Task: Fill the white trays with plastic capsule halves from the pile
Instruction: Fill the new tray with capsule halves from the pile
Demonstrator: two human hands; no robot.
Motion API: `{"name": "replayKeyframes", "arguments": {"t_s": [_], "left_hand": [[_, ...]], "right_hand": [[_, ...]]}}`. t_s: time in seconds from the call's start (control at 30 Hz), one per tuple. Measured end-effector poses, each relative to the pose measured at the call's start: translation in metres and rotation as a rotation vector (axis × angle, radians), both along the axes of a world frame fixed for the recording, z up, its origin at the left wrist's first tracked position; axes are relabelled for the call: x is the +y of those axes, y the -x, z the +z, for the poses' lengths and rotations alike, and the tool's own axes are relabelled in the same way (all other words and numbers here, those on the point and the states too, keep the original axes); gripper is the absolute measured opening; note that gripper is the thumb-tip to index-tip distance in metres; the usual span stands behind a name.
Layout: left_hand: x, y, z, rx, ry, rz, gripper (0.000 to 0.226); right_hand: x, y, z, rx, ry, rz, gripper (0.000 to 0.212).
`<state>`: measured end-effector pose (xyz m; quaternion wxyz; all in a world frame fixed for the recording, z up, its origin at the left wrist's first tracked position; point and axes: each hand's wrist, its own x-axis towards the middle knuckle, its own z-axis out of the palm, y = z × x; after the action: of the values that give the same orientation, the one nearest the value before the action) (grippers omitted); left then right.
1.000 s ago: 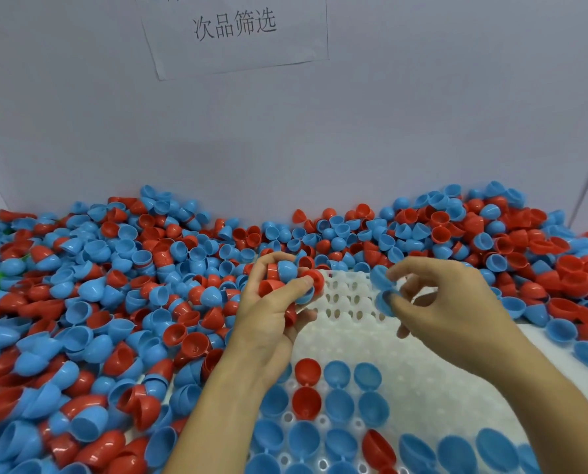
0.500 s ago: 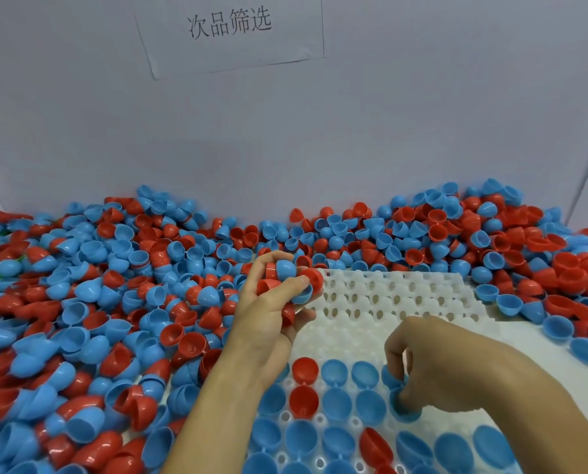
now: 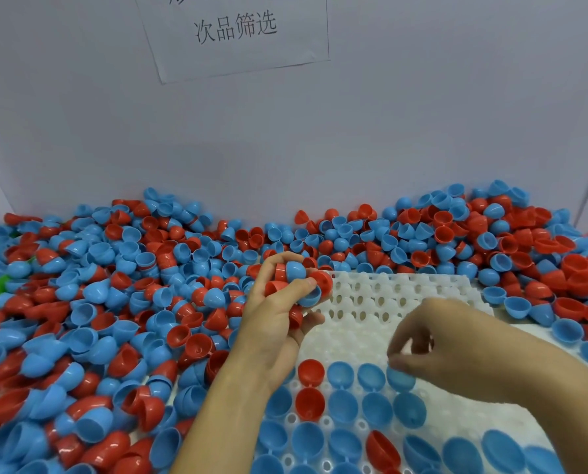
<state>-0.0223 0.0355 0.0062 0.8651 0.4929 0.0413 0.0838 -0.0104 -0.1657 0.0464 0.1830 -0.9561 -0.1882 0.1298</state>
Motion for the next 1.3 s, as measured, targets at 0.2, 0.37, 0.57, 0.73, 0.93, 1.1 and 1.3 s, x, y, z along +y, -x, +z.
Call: {"name": "replayKeyframes", "arguments": {"t_s": [0.2, 0.37, 0.57, 0.73, 0.93, 1.1, 1.3], "left_hand": [[0.000, 0.001, -0.004, -0.096, -0.125, -0.172, 0.030], [-0.004, 0.003, -0.005, -0.156, -0.320, -0.303, 0.037], [-0.004, 0.004, -0.006, -0.185, -0.423, -0.312, 0.043], [-0.004, 0.002, -0.007, -0.177, -0.372, -0.270, 0.049], [-0.002, 0.001, -0.006, -0.144, -0.327, -0.222, 0.039], [-0.003, 0.002, -0.006, -0.135, -0.376, -0.214, 0.031], [-0.005, 0.001, -0.007, -0.132, -0.382, -0.179, 0.029]], "right_hand": [[0.028, -0.006, -0.015, -0.278, -0.609, -0.075, 0.024], [0.043, -0.003, -0.022, -0.361, -0.737, -0.084, 0.018], [0.043, -0.006, -0.022, -0.303, -0.827, -0.125, 0.005], [0.041, -0.009, -0.023, -0.219, -0.925, -0.162, 0.013], [0.039, -0.013, -0.027, -0.180, -0.947, -0.184, 0.016], [0.040, -0.011, -0.027, -0.163, -0.938, -0.180, 0.016], [0.041, -0.010, -0.024, -0.198, -1.047, -0.240, 0.009]]}}
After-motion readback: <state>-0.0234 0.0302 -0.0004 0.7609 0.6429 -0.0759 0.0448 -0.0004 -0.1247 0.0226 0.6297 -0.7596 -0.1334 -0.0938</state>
